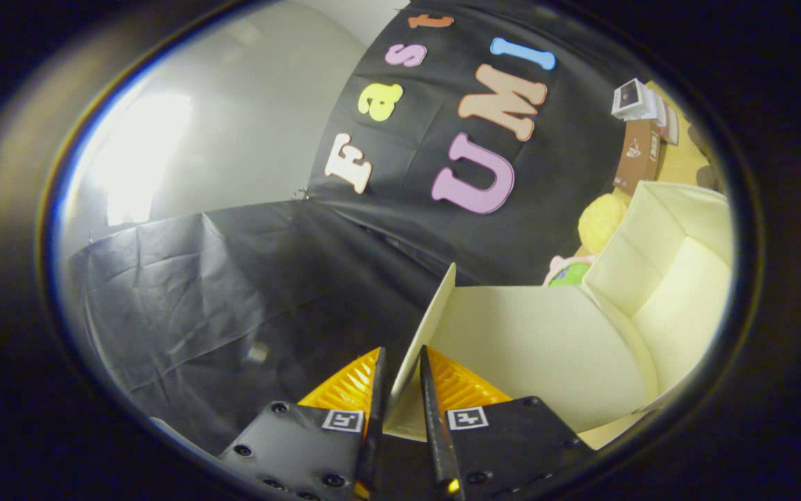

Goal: Open the storage box then place both shoes into the box .Put the left shoe in first, then the right shoe, with the right side of both shoes facing outward in a uniform manner.

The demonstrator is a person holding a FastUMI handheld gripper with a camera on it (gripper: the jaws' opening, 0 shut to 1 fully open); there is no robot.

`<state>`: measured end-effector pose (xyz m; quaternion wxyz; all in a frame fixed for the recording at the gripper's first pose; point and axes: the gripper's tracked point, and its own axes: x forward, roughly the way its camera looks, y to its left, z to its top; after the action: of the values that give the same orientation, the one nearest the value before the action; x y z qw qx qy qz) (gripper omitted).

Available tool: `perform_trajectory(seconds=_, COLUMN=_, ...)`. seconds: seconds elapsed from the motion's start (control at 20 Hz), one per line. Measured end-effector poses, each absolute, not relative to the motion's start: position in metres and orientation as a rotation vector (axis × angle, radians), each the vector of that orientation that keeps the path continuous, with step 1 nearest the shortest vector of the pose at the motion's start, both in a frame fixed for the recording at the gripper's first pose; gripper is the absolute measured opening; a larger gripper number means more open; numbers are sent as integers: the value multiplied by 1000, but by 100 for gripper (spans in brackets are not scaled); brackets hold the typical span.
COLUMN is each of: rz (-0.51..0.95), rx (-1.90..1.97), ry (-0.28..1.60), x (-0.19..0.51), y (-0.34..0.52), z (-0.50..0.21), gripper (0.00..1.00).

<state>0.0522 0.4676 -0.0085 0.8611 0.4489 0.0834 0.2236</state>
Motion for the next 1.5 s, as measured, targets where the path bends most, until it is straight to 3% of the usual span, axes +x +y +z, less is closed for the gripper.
perform_trajectory(seconds=0.3, rz=514, rx=861, ry=285, x=46, y=503, z=-58, gripper=28)
perform_trajectory(seconds=0.75, rz=439, rx=596, ry=124, x=44, y=436, z=-26, gripper=100)
perform_trajectory(seconds=1.25, rz=215, rx=326, ry=-27, x=35, y=265, z=39, gripper=100)
perform_trajectory(seconds=1.5, rz=119, rx=232, ry=81, x=29, y=201, z=26, gripper=100)
